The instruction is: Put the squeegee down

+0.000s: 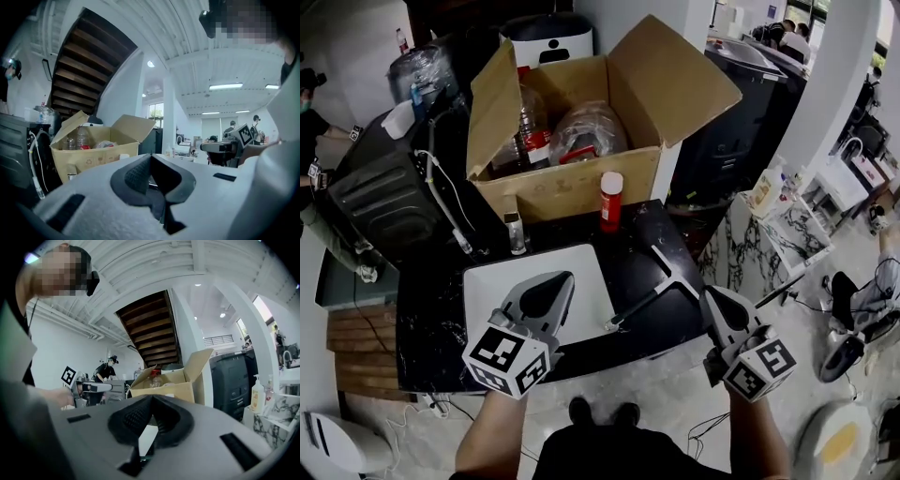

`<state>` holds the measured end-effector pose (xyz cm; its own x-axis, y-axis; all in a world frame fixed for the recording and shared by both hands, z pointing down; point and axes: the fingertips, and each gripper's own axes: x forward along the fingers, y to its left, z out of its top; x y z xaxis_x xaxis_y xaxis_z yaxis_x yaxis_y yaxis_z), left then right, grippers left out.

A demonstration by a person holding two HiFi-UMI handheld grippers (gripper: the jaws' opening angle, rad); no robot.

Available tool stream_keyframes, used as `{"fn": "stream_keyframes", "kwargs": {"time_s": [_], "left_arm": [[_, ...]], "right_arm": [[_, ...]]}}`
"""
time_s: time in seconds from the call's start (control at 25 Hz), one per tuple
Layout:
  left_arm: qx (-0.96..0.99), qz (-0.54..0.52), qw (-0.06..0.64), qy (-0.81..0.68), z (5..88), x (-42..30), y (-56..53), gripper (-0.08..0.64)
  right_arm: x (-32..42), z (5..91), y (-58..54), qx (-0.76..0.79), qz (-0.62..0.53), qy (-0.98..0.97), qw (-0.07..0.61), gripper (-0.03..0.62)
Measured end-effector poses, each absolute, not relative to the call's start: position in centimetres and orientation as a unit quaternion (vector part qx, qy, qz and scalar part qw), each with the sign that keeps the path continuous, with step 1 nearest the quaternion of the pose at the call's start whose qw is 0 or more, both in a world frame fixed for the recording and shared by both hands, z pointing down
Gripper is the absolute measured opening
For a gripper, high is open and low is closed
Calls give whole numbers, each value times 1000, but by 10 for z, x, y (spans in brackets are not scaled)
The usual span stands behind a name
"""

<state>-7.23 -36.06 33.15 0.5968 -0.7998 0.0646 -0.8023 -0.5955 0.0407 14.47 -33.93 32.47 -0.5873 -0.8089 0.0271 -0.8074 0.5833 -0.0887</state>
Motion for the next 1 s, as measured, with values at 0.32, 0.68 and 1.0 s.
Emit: {"fn": "stream_keyframes", "kwargs": {"time_s": [0.32,0.68,1.0], "left_arm": [[881,6,7,-474,301,-93,-371,8],[867,-5,3,-497,304,-93,-373,8],[865,9,34,-500,345,-84,-373,8]], "right_arm": [[137,281,-355,-443,-35,895,44,5],[144,273,-335,-456,24,888,55,5],[153,315,-333,-472,-43,878,66,5]]}}
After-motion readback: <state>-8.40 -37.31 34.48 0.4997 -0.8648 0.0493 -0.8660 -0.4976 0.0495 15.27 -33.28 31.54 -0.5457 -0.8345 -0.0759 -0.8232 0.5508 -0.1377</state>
